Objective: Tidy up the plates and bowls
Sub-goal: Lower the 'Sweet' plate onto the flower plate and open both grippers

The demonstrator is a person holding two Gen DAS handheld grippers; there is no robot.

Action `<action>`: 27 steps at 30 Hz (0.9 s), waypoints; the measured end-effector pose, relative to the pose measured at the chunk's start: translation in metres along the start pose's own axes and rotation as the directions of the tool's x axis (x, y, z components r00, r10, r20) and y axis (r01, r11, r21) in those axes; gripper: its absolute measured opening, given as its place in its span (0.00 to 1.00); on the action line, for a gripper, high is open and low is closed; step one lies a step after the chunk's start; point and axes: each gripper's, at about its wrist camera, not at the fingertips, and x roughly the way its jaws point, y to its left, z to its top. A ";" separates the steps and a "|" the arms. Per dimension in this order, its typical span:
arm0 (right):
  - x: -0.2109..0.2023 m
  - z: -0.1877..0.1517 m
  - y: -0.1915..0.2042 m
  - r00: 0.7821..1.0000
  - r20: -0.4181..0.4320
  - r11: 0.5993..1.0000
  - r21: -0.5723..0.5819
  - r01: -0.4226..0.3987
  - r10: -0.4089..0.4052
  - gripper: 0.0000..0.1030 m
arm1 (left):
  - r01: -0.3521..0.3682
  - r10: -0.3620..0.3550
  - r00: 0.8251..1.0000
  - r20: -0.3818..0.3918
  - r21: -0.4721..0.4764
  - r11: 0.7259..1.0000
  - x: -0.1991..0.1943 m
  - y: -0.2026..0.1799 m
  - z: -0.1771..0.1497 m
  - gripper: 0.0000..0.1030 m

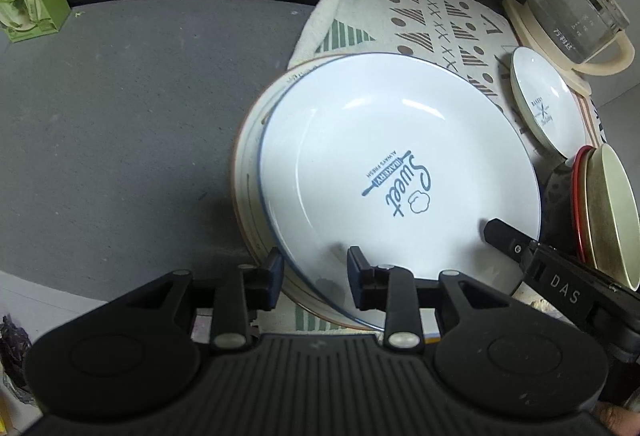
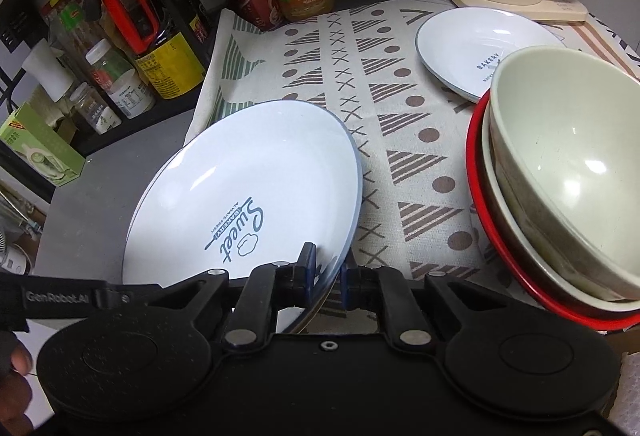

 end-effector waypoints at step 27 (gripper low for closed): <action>0.027 0.003 0.003 0.997 -0.078 1.000 -0.018 0.015 -0.017 0.19 | -0.053 0.057 0.997 0.057 -0.081 0.995 0.014 0.035 0.014 0.31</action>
